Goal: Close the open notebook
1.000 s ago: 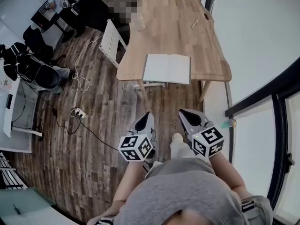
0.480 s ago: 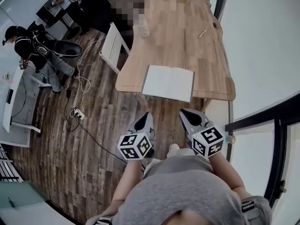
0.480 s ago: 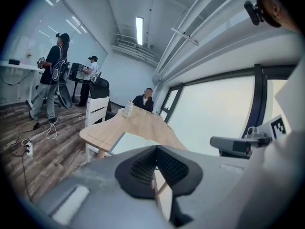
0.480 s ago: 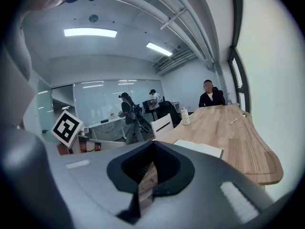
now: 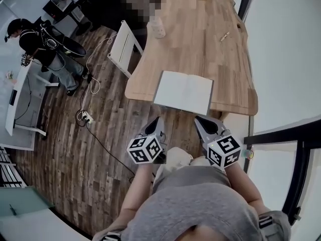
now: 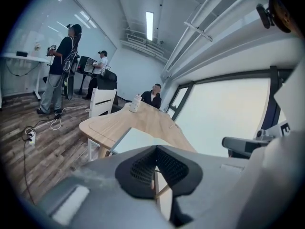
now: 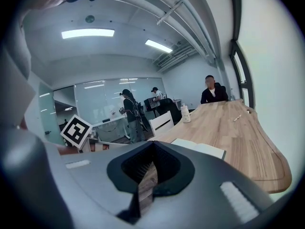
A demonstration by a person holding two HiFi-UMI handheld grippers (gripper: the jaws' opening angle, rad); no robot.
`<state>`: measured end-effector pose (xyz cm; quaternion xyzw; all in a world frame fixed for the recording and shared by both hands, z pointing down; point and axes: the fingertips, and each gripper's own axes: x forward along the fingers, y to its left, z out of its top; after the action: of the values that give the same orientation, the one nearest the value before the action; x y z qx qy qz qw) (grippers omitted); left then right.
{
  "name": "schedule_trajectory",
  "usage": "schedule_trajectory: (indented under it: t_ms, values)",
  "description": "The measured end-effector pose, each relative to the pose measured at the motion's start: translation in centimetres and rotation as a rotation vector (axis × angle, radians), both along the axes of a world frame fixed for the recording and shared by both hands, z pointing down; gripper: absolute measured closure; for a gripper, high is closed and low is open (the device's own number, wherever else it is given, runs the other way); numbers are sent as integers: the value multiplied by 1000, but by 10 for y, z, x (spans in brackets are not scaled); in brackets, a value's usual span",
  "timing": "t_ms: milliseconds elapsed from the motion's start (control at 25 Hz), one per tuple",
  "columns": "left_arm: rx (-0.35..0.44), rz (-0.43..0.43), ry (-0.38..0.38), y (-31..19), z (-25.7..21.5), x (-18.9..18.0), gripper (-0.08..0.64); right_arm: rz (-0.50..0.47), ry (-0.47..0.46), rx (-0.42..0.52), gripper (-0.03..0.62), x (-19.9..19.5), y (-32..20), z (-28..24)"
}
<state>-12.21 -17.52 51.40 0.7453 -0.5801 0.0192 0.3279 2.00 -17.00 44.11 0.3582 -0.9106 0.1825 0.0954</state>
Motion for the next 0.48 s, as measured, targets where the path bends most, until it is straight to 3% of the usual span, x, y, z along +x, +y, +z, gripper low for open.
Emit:
schedule_trajectory:
  t_ms: [240,480]
  values:
    - [-65,-79,65,-15,28,-19,560,-6,8,-38,591,0,-9,17]
    - [-121,-88,108,-43,57,-34,560,9,12,-40,591,-3,-33,20]
